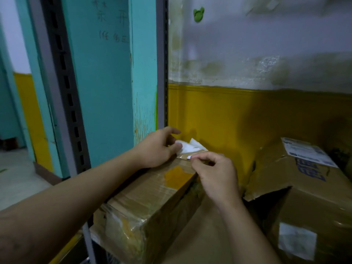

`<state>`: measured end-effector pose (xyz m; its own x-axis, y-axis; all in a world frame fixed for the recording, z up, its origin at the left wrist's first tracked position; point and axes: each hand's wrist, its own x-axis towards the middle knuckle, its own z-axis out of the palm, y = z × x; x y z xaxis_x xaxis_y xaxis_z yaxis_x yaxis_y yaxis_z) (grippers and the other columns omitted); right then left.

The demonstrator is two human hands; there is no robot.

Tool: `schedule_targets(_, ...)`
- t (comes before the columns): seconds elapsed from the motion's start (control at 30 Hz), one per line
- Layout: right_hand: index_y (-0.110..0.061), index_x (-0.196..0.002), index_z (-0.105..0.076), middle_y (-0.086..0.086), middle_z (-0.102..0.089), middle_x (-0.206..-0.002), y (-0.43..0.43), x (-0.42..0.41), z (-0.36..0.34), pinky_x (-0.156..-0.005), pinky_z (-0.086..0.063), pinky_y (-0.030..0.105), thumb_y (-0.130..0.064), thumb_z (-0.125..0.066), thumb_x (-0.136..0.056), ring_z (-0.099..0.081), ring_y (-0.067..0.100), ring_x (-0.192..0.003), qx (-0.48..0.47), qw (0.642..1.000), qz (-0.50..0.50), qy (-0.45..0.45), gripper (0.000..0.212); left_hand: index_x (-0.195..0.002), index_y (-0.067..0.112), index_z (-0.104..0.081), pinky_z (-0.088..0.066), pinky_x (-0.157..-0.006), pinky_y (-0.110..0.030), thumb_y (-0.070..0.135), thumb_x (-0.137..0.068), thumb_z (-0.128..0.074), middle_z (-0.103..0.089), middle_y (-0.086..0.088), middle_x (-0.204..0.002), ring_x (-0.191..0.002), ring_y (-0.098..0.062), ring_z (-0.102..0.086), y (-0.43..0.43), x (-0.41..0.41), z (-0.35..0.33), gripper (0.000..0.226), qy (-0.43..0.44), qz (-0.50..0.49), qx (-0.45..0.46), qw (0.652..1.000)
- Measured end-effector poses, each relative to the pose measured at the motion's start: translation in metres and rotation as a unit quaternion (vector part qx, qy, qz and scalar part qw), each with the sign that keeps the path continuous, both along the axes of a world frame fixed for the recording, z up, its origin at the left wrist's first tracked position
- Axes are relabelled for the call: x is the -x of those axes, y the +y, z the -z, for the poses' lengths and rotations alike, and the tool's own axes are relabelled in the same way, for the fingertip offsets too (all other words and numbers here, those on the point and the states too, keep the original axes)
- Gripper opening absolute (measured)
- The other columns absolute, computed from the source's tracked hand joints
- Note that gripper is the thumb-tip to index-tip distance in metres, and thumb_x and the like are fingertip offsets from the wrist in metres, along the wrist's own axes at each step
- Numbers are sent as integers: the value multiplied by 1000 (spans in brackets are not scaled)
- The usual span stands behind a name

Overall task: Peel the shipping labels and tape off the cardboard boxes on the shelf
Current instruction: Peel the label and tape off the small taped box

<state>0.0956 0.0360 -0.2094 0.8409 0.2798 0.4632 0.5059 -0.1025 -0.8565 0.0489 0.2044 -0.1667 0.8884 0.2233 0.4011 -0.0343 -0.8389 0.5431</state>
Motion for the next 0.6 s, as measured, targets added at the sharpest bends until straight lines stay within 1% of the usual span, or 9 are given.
schedule_targets(0.07, -26, -73, -75, -12, -69, -85, 1, 0, 0, -65, -45, 11, -17, -74, -78, -61, -4, -78, -2, 1000, 7, -2, 10, -132, 18, -53, -50, -93, -39, 24, -93, -67, -67, -3, -100, -96, -20, -65, 0, -2, -2, 42, -62, -1, 57, 996)
schedule_targets(0.13, -28, -70, -73, -13, -66, -81, 0, 1, -1, -60, -42, 6, -17, -73, -79, -59, -6, -76, 2, 1000, 13, -15, 14, -133, 16, -52, -50, -88, -35, 21, -88, -73, -67, -8, -101, -90, -17, -65, -1, 0, -5, 49, -96, 3, 134, 986)
schedule_targets(0.2, -29, -70, -71, -14, -65, -81, 0, 2, -1, -58, -40, 4, -18, -73, -81, -56, -9, -77, 8, 1000, 13, -23, 15, -129, 17, -57, -53, -87, -31, 26, -85, -77, -71, 1, -105, -93, -11, -68, -2, 3, -7, 49, -90, 18, 187, 978)
schedule_targets(0.27, -28, -74, -72, -12, -65, -87, -1, 2, 0, -60, -39, 3, -21, -72, -82, -55, -10, -80, 16, 999, 13, -25, 11, -117, 17, -67, -55, -82, -28, 31, -85, -76, -75, 4, -102, -92, -11, -71, -3, 6, -9, 36, -69, 39, 219, 972)
schedule_targets(0.33, -28, -76, -72, -8, -64, -92, -1, 1, 1, -61, -39, 2, -22, -72, -83, -54, -10, -82, 21, 999, 14, -29, 9, -104, 15, -73, -54, -74, -25, 29, -85, -74, -76, 1, -94, -85, -13, -72, -5, 9, -9, 24, -64, 54, 252, 964)
schedule_targets(0.43, -29, -76, -71, -8, -63, -94, -1, 3, 0, -64, -38, 0, -21, -71, -84, -53, -12, -85, 25, 999, 11, -42, 11, -96, 12, -73, -55, -76, -30, 14, -85, -74, -76, -4, -91, -83, -16, -72, -3, 10, -10, 11, -86, 54, 267, 958)
schedule_targets(0.5, -30, -76, -70, -9, -60, -95, -2, 5, -1, -65, -37, 0, -20, -71, -85, -51, -14, -85, 27, 998, 13, -47, 13, -103, 15, -69, -54, -77, -29, 2, -84, -73, -75, 0, -96, -88, -14, -72, -3, 10, -10, 23, -106, 45, 284, 952)
schedule_targets(0.53, -31, -75, -69, -9, -60, -95, -2, 6, -2, -65, -37, 0, -20, -71, -85, -52, -12, -84, 26, 998, 17, -49, 14, -111, 16, -65, -54, -76, -27, 2, -83, -73, -72, 1, -101, -91, -14, -70, -2, 9, -10, 32, -120, 28, 285, 951)
schedule_targets(0.6, -30, -74, -68, -9, -60, -94, -2, 6, -2, -65, -37, 0, -19, -72, -84, -56, -5, -81, 23, 998, 30, -56, 15, -124, 17, -53, -51, -76, -25, 10, -81, -78, -61, 2, -113, -96, -14, -63, -1, 8, -11, 50, -166, -56, 234, 956)
